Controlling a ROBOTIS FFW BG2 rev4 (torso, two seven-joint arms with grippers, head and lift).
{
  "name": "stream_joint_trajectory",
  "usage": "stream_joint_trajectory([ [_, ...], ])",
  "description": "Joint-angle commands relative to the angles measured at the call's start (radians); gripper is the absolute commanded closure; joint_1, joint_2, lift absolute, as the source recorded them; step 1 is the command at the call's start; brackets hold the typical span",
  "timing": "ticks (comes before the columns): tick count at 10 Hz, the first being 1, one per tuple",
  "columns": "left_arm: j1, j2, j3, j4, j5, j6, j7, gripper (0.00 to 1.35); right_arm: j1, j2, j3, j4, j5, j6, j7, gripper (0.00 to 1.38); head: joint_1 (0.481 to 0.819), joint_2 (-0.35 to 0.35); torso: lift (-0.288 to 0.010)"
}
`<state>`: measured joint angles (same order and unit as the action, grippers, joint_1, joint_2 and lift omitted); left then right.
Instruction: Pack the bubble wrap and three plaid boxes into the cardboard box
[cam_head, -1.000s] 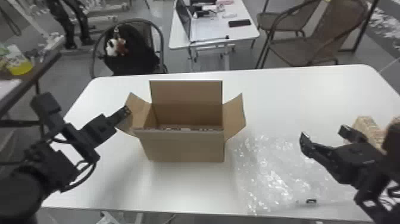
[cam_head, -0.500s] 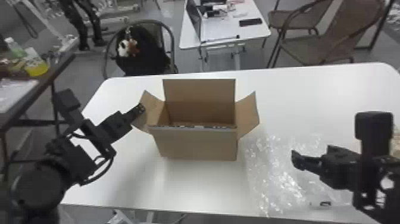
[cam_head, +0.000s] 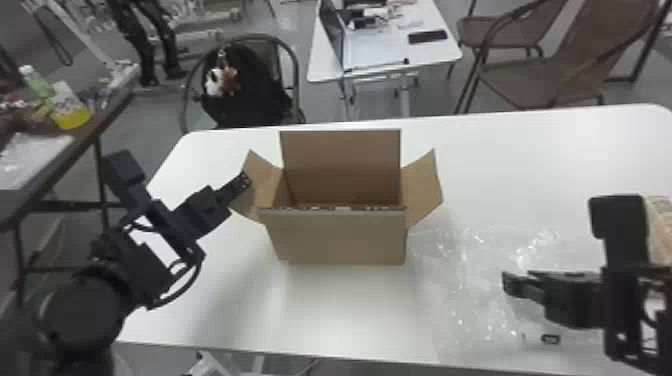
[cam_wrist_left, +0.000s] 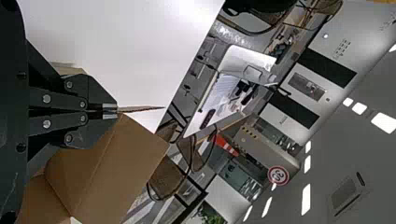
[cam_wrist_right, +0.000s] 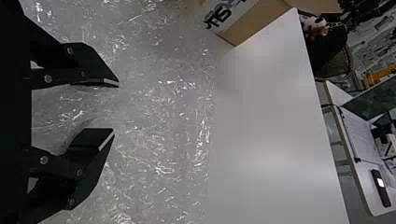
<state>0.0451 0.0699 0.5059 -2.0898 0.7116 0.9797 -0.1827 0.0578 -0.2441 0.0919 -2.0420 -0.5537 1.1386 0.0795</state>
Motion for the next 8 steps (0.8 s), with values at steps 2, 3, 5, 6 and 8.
stream_joint_trajectory([
  [2, 0.012, -0.013, 0.008, 0.001, -0.001, -0.015, 0.000, 1.22, 0.031, 0.023, -0.073, -0.079, 0.000, -0.026, -0.001, 1.25, 0.695, 0.225, -0.174],
  [3, 0.013, -0.015, 0.008, 0.001, -0.006, -0.015, 0.000, 1.22, 0.007, 0.022, -0.129, -0.116, -0.048, 0.021, 0.003, 1.25, 0.695, 0.221, -0.174],
  [5, 0.015, -0.021, 0.006, 0.001, -0.012, -0.015, 0.000, 1.22, -0.076, 0.012, -0.236, -0.201, -0.206, 0.078, -0.032, 1.25, 0.695, 0.199, -0.174],
  [6, 0.012, -0.021, -0.001, 0.002, -0.023, -0.016, 0.000, 1.22, -0.115, -0.003, -0.297, -0.224, -0.405, 0.082, -0.139, 1.25, 0.695, 0.186, -0.174],
  [8, 0.010, -0.025, -0.017, 0.005, -0.023, -0.032, 0.012, 1.22, -0.187, -0.027, -0.322, -0.222, -0.641, 0.061, -0.216, 1.25, 0.664, 0.170, -0.174],
])
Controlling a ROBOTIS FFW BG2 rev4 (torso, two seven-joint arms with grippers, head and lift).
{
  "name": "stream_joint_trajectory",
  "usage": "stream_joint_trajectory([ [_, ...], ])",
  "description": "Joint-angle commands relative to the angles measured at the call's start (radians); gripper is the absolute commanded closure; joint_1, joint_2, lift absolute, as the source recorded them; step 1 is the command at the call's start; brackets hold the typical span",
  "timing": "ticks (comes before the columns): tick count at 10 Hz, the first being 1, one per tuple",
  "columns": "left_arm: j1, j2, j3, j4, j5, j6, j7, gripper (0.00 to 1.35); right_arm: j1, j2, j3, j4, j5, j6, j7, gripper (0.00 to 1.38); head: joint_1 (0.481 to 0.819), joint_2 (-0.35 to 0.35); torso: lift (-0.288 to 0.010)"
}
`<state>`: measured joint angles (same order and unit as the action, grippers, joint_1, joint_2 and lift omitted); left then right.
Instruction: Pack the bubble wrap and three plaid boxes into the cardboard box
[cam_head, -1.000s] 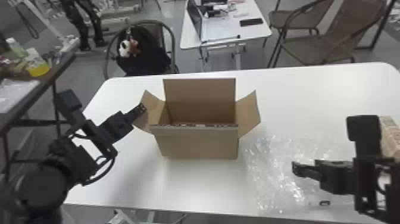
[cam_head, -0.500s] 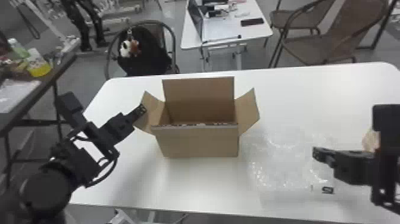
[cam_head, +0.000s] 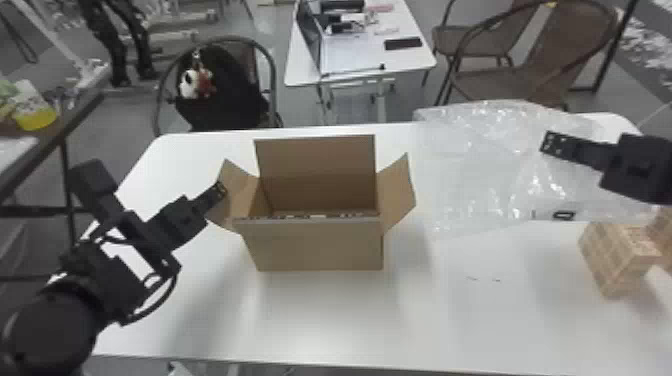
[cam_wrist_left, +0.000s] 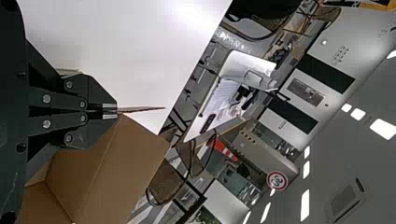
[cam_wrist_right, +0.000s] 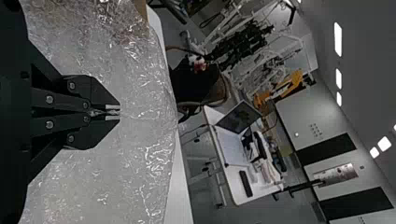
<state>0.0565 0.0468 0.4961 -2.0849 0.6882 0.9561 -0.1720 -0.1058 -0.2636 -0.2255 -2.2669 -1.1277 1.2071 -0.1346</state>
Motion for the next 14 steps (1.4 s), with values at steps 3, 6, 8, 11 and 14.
stream_joint_trajectory([
  [3, -0.015, -0.004, -0.039, 0.008, -0.006, -0.017, 0.022, 1.22, -0.092, 0.083, 0.150, 0.130, -0.207, -0.179, -0.003, 1.25, 0.592, 0.226, -0.174],
  [6, -0.029, 0.002, -0.074, 0.029, 0.002, -0.016, 0.039, 1.22, -0.216, 0.155, 0.377, 0.463, -0.193, -0.348, 0.102, 1.25, 0.566, 0.284, -0.174],
  [8, -0.046, 0.018, -0.099, 0.042, 0.004, -0.017, 0.040, 1.22, -0.269, 0.168, 0.502, 0.641, -0.257, -0.396, 0.136, 1.25, 0.573, 0.332, -0.174],
  [11, -0.021, 0.021, -0.096, 0.043, 0.022, -0.027, 0.052, 1.22, -0.212, 0.152, 0.525, 0.638, -0.192, -0.483, 0.030, 1.25, 0.605, 0.350, -0.174],
  [14, -0.021, 0.022, -0.096, 0.043, 0.027, -0.030, 0.054, 1.22, -0.227, 0.181, 0.491, 0.728, -0.089, -0.391, 0.007, 0.91, 0.642, 0.329, -0.174],
])
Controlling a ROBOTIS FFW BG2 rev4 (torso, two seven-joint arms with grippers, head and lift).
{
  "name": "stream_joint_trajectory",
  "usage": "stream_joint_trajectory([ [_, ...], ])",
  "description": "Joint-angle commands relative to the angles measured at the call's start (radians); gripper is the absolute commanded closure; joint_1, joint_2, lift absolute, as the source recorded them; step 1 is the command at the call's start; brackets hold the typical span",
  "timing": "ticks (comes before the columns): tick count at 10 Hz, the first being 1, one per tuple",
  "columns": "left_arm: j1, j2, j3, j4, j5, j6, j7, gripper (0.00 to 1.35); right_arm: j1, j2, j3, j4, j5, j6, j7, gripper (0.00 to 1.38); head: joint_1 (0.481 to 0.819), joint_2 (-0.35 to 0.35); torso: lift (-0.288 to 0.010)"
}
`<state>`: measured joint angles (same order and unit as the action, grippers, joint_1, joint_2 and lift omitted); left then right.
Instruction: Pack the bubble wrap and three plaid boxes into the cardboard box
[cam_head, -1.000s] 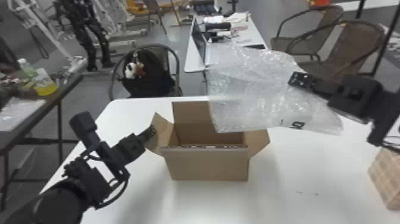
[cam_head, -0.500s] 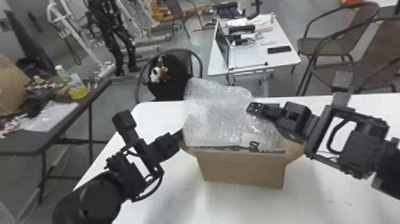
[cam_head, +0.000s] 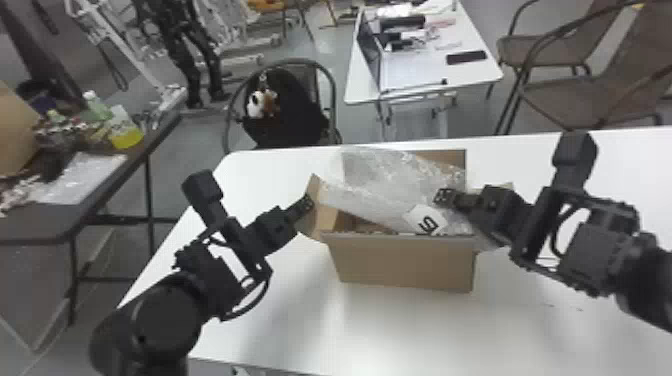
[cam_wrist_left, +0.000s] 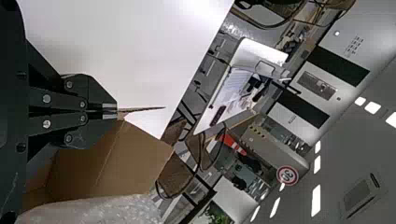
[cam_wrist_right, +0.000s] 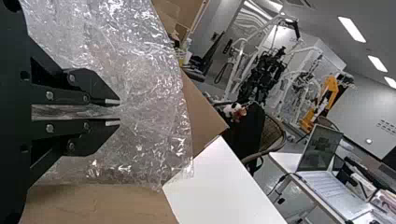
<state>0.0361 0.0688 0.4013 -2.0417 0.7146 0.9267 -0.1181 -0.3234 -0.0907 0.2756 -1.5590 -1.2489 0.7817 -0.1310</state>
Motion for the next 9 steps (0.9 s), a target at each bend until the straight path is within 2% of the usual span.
stream_joint_trajectory([
  [1, 0.001, 0.000, -0.001, 0.000, 0.000, -0.002, 0.000, 1.22, -0.009, 0.008, -0.018, 0.000, 0.062, 0.036, 0.041, 0.34, 0.654, 0.329, -0.174],
  [2, 0.004, 0.000, 0.001, 0.000, 0.002, -0.003, 0.000, 1.22, -0.011, 0.005, -0.053, -0.064, 0.089, 0.065, 0.082, 0.00, 0.656, 0.330, -0.174],
  [3, 0.008, 0.000, 0.004, 0.000, 0.002, -0.005, 0.000, 1.22, -0.011, -0.001, -0.101, -0.153, 0.120, 0.088, 0.131, 0.02, 0.645, 0.327, -0.174],
  [5, 0.016, -0.004, 0.010, 0.000, 0.006, -0.012, 0.000, 1.22, -0.012, -0.014, -0.243, -0.357, 0.126, 0.241, 0.140, 0.02, 0.612, 0.313, -0.174],
  [6, 0.021, -0.009, 0.013, 0.000, 0.009, -0.020, 0.000, 1.22, 0.006, -0.049, -0.306, -0.460, 0.157, 0.287, 0.140, 0.02, 0.591, 0.296, -0.174],
  [7, 0.025, -0.014, 0.016, 0.000, 0.011, -0.028, 0.000, 1.22, 0.055, -0.099, -0.357, -0.573, 0.249, 0.284, 0.142, 0.03, 0.575, 0.271, -0.174],
  [8, 0.034, -0.018, 0.017, 0.000, 0.014, -0.038, 0.000, 1.22, 0.141, -0.132, -0.388, -0.639, 0.365, 0.212, 0.232, 0.03, 0.571, 0.238, -0.174],
  [9, 0.042, -0.020, 0.025, 0.000, 0.019, -0.043, 0.000, 1.22, 0.256, -0.138, -0.406, -0.667, 0.505, 0.106, 0.357, 0.07, 0.575, 0.203, -0.174],
])
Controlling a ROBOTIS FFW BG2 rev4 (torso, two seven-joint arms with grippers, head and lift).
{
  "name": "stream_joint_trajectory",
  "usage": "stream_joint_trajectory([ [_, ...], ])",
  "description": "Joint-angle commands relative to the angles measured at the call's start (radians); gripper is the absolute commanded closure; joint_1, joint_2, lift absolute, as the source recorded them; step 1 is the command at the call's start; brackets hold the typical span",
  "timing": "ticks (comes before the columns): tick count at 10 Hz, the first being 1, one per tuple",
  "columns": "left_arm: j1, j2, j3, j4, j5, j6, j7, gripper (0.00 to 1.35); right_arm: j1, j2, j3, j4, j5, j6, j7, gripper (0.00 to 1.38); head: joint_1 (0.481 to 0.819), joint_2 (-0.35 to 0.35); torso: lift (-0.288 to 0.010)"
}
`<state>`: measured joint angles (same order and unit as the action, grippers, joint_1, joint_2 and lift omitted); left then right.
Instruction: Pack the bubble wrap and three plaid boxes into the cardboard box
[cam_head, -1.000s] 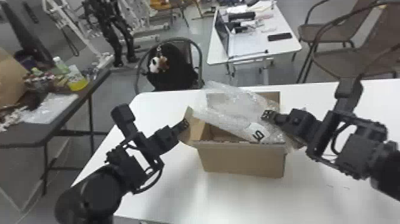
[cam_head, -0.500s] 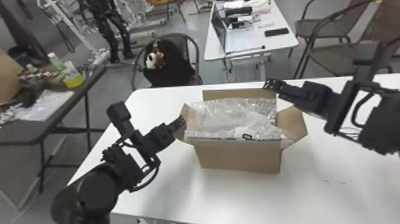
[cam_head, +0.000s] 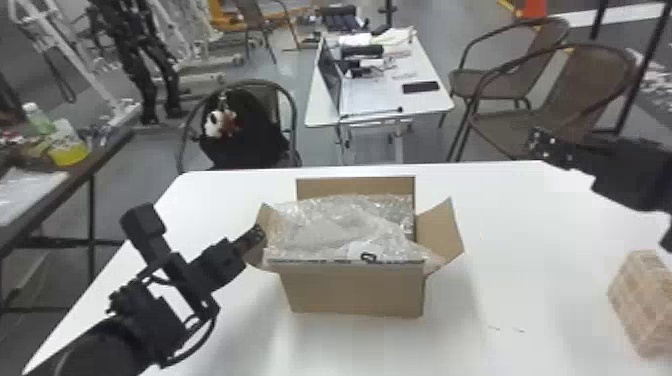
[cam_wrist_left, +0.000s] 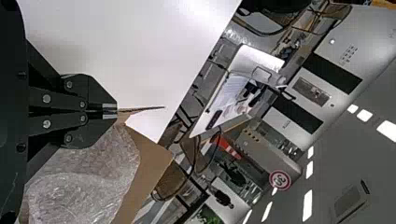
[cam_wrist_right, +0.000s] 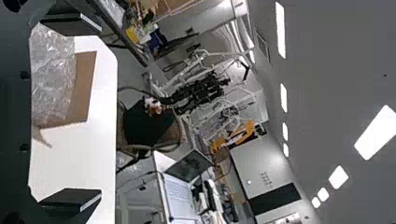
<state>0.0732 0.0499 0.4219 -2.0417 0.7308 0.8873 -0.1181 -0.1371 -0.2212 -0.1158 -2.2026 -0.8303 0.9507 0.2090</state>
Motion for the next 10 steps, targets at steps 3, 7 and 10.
stream_joint_trajectory([
  [3, 0.045, -0.013, 0.040, -0.003, 0.032, -0.017, -0.003, 1.22, 0.369, 0.013, -0.065, 0.004, 0.398, -0.329, 0.236, 0.11, 0.655, 0.146, -0.174],
  [7, 0.065, -0.015, 0.058, -0.005, 0.036, -0.025, -0.015, 1.22, 0.527, 0.069, -0.071, 0.046, 0.579, -0.624, 0.380, 0.11, 0.695, 0.125, -0.174],
  [10, 0.080, -0.032, 0.067, -0.006, 0.033, -0.033, -0.017, 1.22, 0.691, 0.183, -0.096, 0.014, 0.680, -0.932, 0.196, 0.11, 0.695, 0.115, -0.174],
])
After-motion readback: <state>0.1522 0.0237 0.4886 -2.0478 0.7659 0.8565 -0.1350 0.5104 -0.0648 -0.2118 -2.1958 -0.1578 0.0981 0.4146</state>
